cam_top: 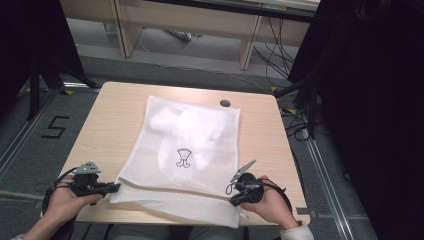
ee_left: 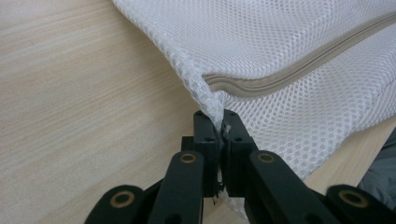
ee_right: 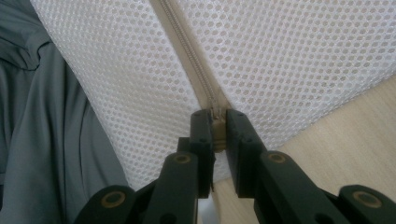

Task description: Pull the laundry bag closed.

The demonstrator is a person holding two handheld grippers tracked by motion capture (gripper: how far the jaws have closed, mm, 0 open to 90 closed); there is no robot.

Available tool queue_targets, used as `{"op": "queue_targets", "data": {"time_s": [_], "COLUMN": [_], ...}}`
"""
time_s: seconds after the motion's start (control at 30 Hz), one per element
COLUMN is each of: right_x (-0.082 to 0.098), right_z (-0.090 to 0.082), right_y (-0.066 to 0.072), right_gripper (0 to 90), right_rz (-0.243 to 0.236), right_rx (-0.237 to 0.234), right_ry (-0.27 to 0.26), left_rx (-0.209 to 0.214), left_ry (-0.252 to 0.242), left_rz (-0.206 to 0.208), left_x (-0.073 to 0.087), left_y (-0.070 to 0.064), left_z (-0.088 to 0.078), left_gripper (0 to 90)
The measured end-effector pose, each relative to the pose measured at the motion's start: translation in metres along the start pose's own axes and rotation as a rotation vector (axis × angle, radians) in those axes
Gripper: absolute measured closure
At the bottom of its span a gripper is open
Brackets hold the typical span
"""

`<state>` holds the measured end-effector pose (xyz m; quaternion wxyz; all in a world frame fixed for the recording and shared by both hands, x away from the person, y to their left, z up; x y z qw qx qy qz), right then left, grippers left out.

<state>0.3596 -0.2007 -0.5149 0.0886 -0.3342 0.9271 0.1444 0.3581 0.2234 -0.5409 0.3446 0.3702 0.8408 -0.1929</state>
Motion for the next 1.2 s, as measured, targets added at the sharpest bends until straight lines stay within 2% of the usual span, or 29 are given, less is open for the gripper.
{"op": "queue_targets", "data": {"time_s": [0.03, 0.07, 0.1, 0.17, 0.2, 0.27, 0.33, 0.4, 0.43, 0.47, 0.5, 0.57, 0.6, 0.63, 0.67, 0.7, 0.77, 0.8, 0.83, 0.87, 0.9, 0.93, 1.0, 1.03, 1.13, 1.17, 1.2], "right_x": [0.0, 0.0, 0.0, 0.001, 0.001, 0.003, 0.006, 0.007, 0.008, 0.008, 0.008, 0.006, 0.005, 0.003, 0.002, 0.001, -0.003, -0.004, -0.006, -0.006, -0.007, -0.008, -0.01, -0.008, -0.006, -0.004, -0.003], "right_z": [0.001, 0.001, 0.001, 0.002, 0.002, 0.003, 0.003, 0.002, 0.001, -0.002, -0.002, -0.004, -0.006, -0.007, -0.009, -0.01, -0.012, -0.012, -0.014, -0.017, -0.019, -0.022, -0.026, -0.027, -0.027, -0.027, -0.026], "right_y": [0.001, 0.001, 0.0, 0.0, 0.0, 0.0, -0.002, -0.004, -0.005, -0.005, -0.005, -0.007, -0.008, -0.011, -0.011, -0.012, -0.016, -0.017, -0.019, -0.018, -0.021, -0.023, -0.027, -0.031, -0.034, -0.037, -0.038], "right_gripper": [82.0, 81.9, 81.8, 81.3, 81.0, 79.5, 76.4, 70.9, 66.6, 60.4, 60.4, 56.5, 54.3, 53.1, 52.1, 50.8, 47.7, 45.8, 44.8, 44.6, 44.1, 43.6, 42.7, 42.2, 41.9, 41.9, 41.8], "right_rz": [0.003, 0.004, 0.003, 0.0, -0.001, 0.008, 0.007, 0.011, 0.024, 0.047, 0.047, 0.063, 0.077, 0.076, 0.091, 0.104, 0.124, 0.134, 0.175, 0.206, 0.21, 0.233, 0.274, 0.325, 0.349, 0.357, 0.362], "right_rx": [-0.004, -0.004, -0.002, -0.002, -0.002, -0.002, -0.004, -0.016, -0.017, -0.032, -0.032, -0.032, -0.03, -0.032, -0.034, -0.029, -0.037, -0.039, -0.032, -0.055, -0.061, -0.059, -0.068, -0.07, -0.074, -0.069, -0.069], "right_ry": [0.003, 0.004, 0.006, 0.004, 0.003, 0.006, -0.002, -0.02, -0.04, -0.085, -0.085, -0.13, -0.157, -0.182, -0.195, -0.213, -0.267, -0.283, -0.332, -0.348, -0.368, -0.39, -0.464, -0.485, -0.482, -0.452, -0.455], "left_rx": [0.007, 0.005, 0.014, 0.004, 0.011, 0.018, 0.01, 0.002, 0.004, -0.006, -0.01, -0.029, -0.036, -0.032, -0.048, -0.05, -0.051, -0.079, -0.077, -0.08, -0.094, -0.102, -0.107, -0.111, -0.112, -0.117, -0.116], "left_ry": [0.023, 0.015, 0.029, 0.013, 0.027, 0.053, 0.057, 0.055, 0.064, 0.041, 0.036, 0.017, -0.003, -0.004, -0.04, -0.018, -0.024, -0.077, -0.05, -0.04, -0.07, -0.048, -0.054, -0.057, -0.063, -0.088, -0.09], "left_rz": [0.004, -0.006, 0.006, 0.0, 0.024, 0.032, 0.047, 0.039, 0.057, 0.057, 0.053, 0.066, 0.064, 0.049, 0.013, 0.042, 0.046, 0.015, 0.046, 0.051, 0.027, 0.062, 0.062, 0.065, 0.068, 0.048, 0.046], "left_x": [0.001, 0.001, 0.002, 0.001, 0.002, 0.003, 0.003, 0.003, 0.004, 0.003, 0.002, -0.001, -0.002, -0.002, -0.005, -0.004, -0.005, -0.008, -0.007, -0.007, -0.008, -0.007, -0.008, -0.008, -0.01, -0.012, -0.012], "left_y": [0.0, -0.001, -0.001, -0.003, -0.002, -0.003, -0.003, -0.004, -0.004, -0.004, -0.004, -0.002, -0.001, -0.001, -0.002, 0.001, 0.002, 0.001, 0.003, 0.004, 0.004, 0.006, 0.006, 0.006, 0.005, 0.004, 0.004], "left_z": [-0.001, 0.001, 0.001, 0.003, 0.003, 0.003, 0.003, 0.005, 0.004, 0.005, 0.005, 0.004, 0.004, 0.003, 0.005, 0.003, 0.002, 0.004, 0.001, 0.0, 0.002, -0.001, -0.002, -0.002, -0.001, 0.001, 0.001], "left_gripper": [86.0, 85.9, 85.8, 85.3, 84.9, 83.5, 82.1, 78.1, 73.8, 64.3, 64.3, 56.1, 52.3, 49.2, 46.4, 44.3, 40.3, 38.6, 36.2, 34.2, 32.7, 31.8, 30.7, 30.4, 30.0, 29.9, 29.9]}}
Point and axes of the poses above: each handheld gripper's, and its own axes: z roughly forward along the jaws, x roughly out of its underside, y roughly to its left, the point moved 6 cm from there along z, roughly forward along the jaws, and after that the axes turned 14 degrees about z, right-handed, at the moved point
